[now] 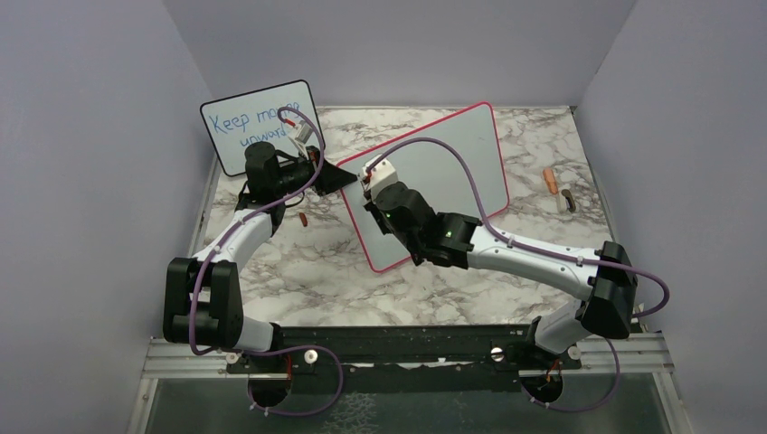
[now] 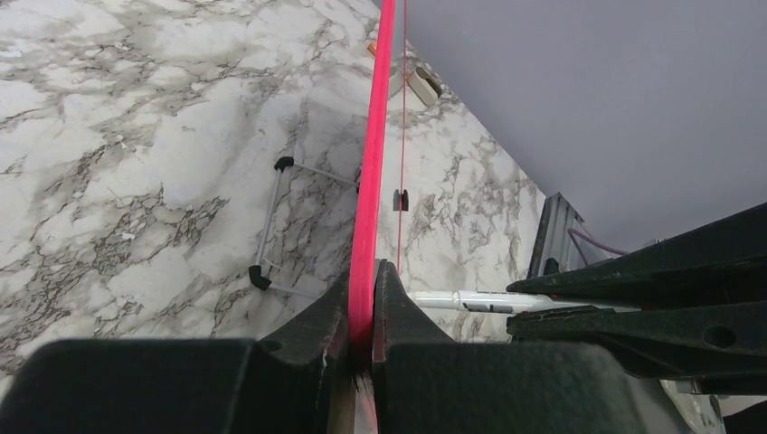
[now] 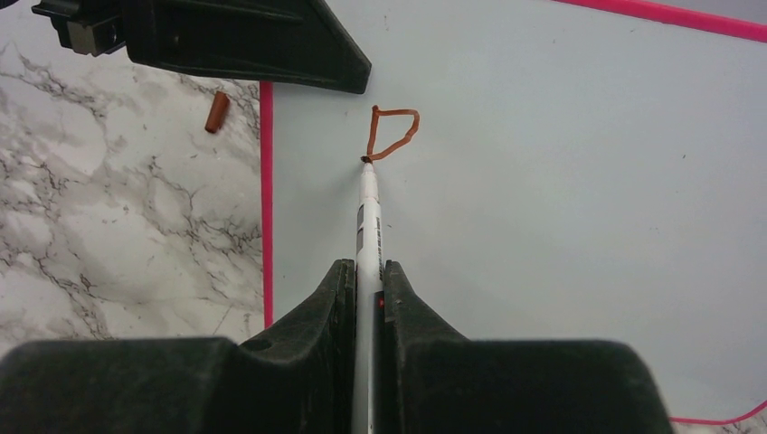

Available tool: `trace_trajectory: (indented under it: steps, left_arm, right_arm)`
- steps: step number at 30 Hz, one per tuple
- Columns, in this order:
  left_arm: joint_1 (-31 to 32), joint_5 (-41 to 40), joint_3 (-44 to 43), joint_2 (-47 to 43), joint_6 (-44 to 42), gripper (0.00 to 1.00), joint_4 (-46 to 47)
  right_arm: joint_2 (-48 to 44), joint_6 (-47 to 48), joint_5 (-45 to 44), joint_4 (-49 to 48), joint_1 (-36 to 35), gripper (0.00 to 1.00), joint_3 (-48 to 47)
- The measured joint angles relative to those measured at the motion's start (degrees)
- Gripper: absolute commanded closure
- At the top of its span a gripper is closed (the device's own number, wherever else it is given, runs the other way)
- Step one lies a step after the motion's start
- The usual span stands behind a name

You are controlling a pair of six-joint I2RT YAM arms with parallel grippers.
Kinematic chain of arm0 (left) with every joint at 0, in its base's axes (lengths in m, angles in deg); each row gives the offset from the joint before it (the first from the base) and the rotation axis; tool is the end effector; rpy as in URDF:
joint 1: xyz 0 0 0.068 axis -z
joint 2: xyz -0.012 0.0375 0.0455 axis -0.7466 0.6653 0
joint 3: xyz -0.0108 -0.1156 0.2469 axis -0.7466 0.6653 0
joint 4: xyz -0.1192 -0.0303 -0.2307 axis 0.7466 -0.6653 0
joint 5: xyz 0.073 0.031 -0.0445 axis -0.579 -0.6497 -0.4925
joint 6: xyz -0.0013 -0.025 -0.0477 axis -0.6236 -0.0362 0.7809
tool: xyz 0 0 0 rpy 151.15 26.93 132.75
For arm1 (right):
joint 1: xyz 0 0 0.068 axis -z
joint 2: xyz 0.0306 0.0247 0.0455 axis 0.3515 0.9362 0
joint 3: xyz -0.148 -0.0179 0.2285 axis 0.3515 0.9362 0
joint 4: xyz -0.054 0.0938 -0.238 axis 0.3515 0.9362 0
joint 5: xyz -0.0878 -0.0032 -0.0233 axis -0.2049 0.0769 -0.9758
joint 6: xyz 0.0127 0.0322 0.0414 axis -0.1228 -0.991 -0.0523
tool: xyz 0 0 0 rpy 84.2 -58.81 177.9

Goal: Write a sentence on the whiteboard

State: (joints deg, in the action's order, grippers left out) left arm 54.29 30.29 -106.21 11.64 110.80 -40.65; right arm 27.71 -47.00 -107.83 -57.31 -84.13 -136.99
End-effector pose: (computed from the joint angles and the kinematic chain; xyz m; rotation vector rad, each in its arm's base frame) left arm 0.3046 -0.0617 0.2802 0.4336 1.7487 -1.2710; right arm 0.1748 0.3096 0.3312 -0.6674 1.8427 0.2109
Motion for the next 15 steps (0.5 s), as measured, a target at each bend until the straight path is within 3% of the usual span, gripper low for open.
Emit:
trace_trajectory:
  steps: [15]
  left_arm:
    - [0.0, 0.0, 0.0, 0.02, 0.0, 1.0, 0.0]
  right_arm:
    - [-0.74, -1.36, -4.5, 0.09, -0.22, 0.99, 1.79]
